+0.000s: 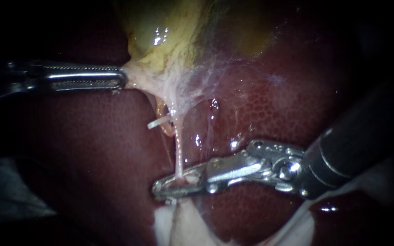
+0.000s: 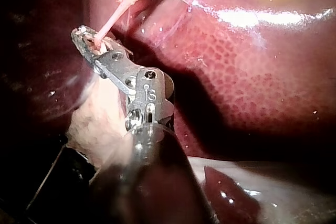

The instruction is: Clipping first clip right tube

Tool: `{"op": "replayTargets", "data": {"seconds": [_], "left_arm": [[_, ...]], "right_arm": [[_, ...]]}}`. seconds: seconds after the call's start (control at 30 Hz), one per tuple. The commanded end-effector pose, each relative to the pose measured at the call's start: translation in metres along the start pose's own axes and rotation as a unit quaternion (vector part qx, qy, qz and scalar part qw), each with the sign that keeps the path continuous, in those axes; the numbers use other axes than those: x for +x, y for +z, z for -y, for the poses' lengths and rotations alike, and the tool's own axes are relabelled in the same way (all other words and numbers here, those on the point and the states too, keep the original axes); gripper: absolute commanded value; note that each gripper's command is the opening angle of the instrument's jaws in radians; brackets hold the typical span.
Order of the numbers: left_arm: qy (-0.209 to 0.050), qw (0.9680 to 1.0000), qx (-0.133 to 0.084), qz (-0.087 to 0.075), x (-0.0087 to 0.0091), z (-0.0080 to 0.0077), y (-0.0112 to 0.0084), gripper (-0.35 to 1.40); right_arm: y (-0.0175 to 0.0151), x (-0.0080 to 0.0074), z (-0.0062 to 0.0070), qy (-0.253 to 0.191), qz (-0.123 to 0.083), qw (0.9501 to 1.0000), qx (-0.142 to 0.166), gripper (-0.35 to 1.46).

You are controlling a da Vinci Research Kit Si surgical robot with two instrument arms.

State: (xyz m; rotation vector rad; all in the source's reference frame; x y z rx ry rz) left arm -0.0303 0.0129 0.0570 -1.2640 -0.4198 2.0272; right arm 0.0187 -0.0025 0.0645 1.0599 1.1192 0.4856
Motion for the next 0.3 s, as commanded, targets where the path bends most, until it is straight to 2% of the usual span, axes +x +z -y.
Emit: {"op": "replayTargets", "data": {"seconds": [0.03,0.3], "left_arm": [[0.0,1.0,0.0,0.0,0.0,0.0,0.0,-0.35],[0.0,1.0,0.0,0.0,0.0,0.0,0.0001,-0.35]], "right_arm": [[0.0,-0.0001,0.0,-0.001,0.0,1.0,0.0,-0.35],[0.0,-0.0002,-0.0001,-0.001,0.001,1.0,0.0,-0.35]]}}
